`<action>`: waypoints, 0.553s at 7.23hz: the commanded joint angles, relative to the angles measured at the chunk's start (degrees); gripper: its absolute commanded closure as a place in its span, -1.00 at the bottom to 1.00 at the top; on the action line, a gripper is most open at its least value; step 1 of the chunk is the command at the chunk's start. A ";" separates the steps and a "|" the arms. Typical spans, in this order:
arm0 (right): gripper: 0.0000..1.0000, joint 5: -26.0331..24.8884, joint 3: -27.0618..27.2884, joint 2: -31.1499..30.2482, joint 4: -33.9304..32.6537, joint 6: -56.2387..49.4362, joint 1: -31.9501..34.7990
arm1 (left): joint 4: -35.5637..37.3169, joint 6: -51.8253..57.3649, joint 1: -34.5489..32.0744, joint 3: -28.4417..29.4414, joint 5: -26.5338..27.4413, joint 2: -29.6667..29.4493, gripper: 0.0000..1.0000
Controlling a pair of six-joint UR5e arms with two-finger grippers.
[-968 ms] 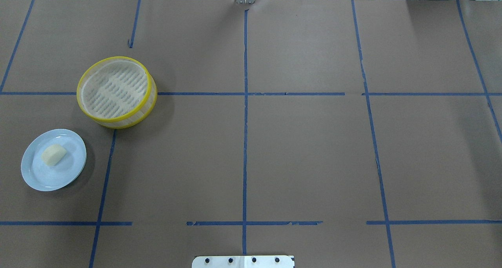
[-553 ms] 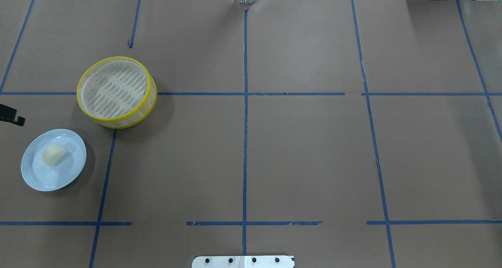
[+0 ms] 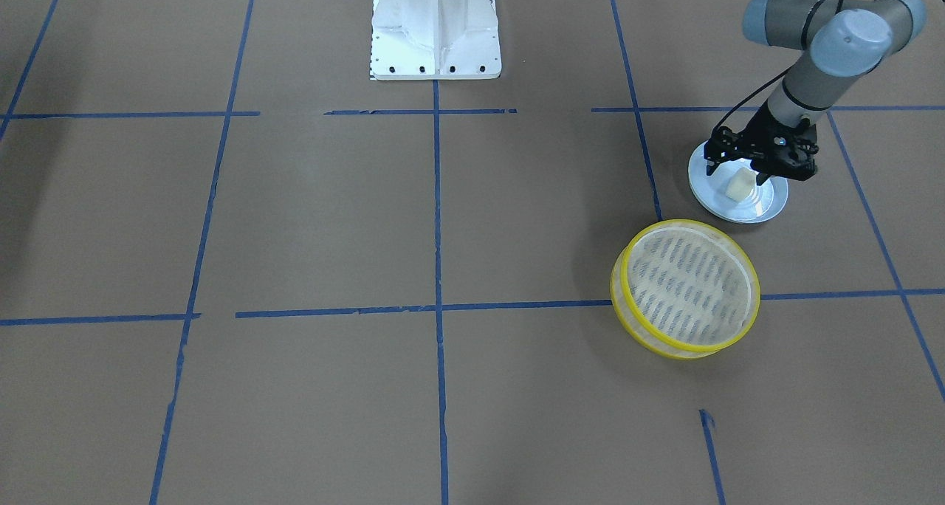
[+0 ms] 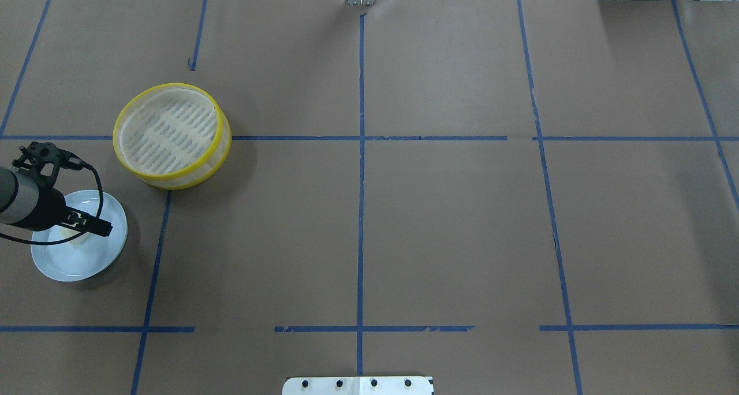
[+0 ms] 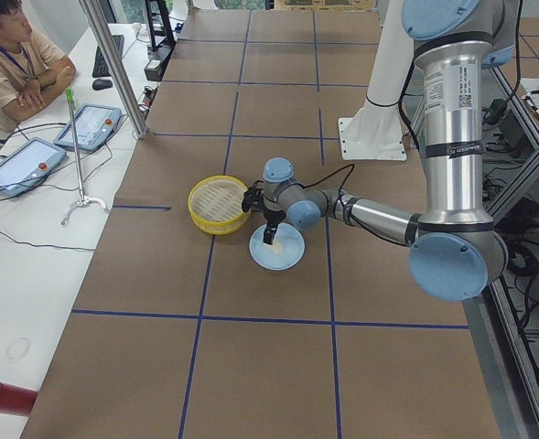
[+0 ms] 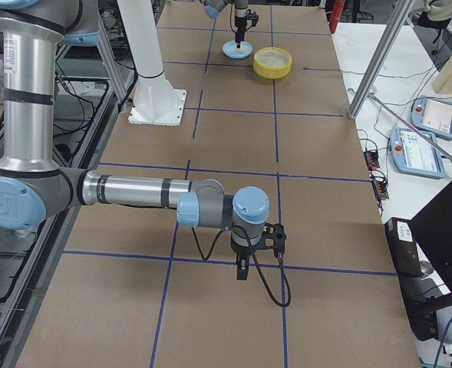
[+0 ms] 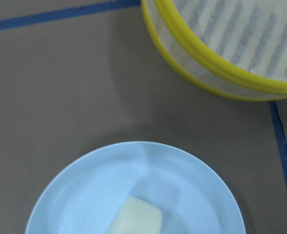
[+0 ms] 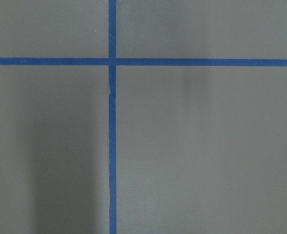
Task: Place bun in steamer
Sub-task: 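Move the left gripper down over the bun on the blue plate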
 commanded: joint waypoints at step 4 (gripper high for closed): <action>-1.00 0.00 0.00 0.00 0.00 0.00 0.00 | 0.05 5.24 1.07 -2.57 4.99 1.69 -0.97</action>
